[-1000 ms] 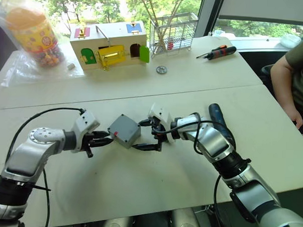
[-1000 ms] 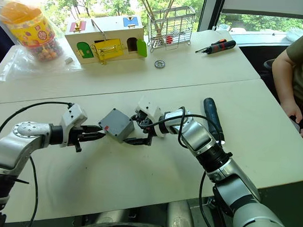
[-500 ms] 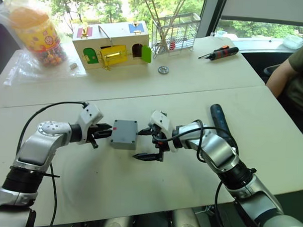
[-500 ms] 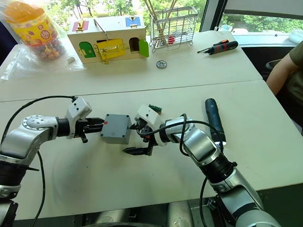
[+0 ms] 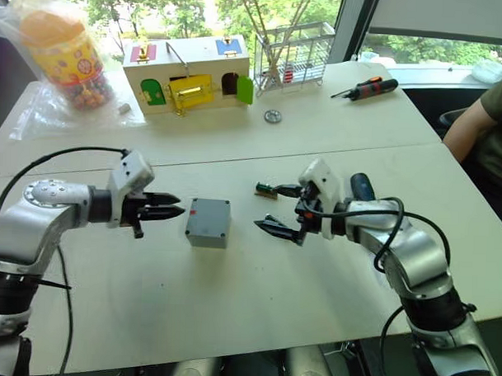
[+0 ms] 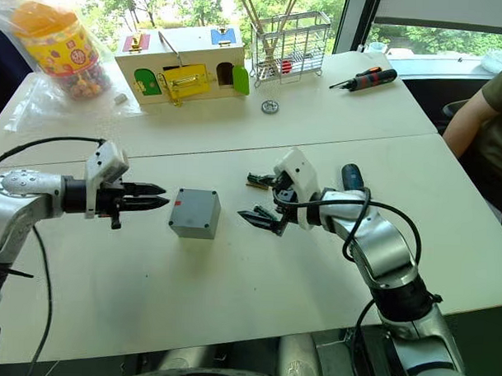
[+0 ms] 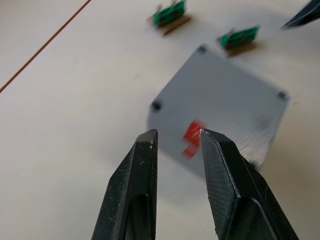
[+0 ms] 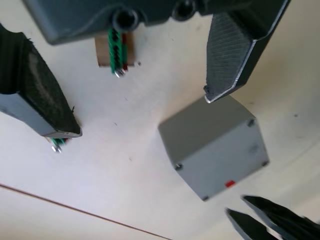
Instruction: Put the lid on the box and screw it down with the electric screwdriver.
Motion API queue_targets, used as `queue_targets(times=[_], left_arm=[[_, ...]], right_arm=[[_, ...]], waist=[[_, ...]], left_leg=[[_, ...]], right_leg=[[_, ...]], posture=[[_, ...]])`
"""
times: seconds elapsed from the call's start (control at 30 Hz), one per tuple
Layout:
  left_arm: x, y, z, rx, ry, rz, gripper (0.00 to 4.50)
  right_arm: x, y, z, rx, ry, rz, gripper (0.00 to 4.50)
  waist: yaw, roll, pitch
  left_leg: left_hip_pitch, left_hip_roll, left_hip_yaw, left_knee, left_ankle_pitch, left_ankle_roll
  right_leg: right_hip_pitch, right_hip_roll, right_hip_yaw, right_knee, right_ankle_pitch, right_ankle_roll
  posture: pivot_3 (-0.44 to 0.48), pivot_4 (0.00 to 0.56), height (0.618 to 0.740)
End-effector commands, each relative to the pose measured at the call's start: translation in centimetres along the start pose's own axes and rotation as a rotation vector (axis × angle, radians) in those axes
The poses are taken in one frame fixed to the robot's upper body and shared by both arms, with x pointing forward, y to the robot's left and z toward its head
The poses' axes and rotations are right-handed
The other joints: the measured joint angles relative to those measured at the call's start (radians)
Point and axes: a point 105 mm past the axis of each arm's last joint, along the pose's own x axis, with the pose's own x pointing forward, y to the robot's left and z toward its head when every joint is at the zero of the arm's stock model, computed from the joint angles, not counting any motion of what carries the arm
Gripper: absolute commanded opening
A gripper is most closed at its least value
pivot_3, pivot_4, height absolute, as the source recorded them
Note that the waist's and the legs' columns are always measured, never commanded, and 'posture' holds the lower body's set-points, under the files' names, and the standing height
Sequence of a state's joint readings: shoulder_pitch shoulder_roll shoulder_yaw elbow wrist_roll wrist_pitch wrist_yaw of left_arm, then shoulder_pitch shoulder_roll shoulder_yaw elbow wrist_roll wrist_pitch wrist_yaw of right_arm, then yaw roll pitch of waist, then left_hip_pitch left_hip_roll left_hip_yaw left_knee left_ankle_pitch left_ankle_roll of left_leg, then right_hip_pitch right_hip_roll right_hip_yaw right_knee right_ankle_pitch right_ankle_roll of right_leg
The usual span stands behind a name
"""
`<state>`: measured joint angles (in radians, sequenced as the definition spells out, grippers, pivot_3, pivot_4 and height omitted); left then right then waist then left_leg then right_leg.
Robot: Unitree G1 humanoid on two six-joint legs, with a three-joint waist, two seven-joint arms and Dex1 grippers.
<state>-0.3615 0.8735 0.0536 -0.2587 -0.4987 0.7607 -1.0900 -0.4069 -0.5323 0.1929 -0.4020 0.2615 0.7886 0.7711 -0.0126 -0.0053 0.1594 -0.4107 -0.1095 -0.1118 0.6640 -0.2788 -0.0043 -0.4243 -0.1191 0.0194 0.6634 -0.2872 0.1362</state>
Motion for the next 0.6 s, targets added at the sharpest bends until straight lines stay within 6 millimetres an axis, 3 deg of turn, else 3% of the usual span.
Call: queue_targets(times=[0.03,0.07,0.17,0.6], left_arm=[[1.1,-2.0,1.7,0.046,-0.039,-0.059,1.33],[1.4,-2.5,1.9,0.047,-0.047,-0.077,1.33],[2.1,-3.4,2.2,0.052,-0.049,-0.107,1.33],[3.1,-3.8,1.6,0.056,-0.033,-0.114,1.33]], right_arm=[[-0.3,-0.4,0.0,-0.011,-0.018,-0.039,3.0],[-0.2,-0.3,-0.2,0.002,-0.021,-0.044,2.7],[0.0,-0.3,-0.6,0.01,-0.02,-0.051,2.7],[1.4,-0.1,-1.5,0.01,-0.018,-0.05,2.7]], waist=[[-0.004,0.0,0.0],[-0.005,0.0,0.0],[-0.005,0.0,0.0],[-0.001,0.0,0.0]], left_leg=[[0.0,0.0,0.0,0.0,0.0,0.0],[0.0,0.001,0.0,0.0,0.0,0.0],[0.0,0.002,0.0,0.0,0.0,0.0],[0.0,0.001,0.0,0.0,0.0,0.0]], right_leg=[[0.0,0.0,0.0,0.0,0.0,0.0],[0.0,0.0,0.0,0.0,0.0,0.0],[-0.001,0.001,0.0,0.0,0.0,0.0],[0.0,0.001,0.0,0.0,0.0,0.0]], posture=[[0.0,0.15,0.74],[0.0,0.15,0.74],[0.0,0.15,0.74],[0.0,0.15,0.74]])
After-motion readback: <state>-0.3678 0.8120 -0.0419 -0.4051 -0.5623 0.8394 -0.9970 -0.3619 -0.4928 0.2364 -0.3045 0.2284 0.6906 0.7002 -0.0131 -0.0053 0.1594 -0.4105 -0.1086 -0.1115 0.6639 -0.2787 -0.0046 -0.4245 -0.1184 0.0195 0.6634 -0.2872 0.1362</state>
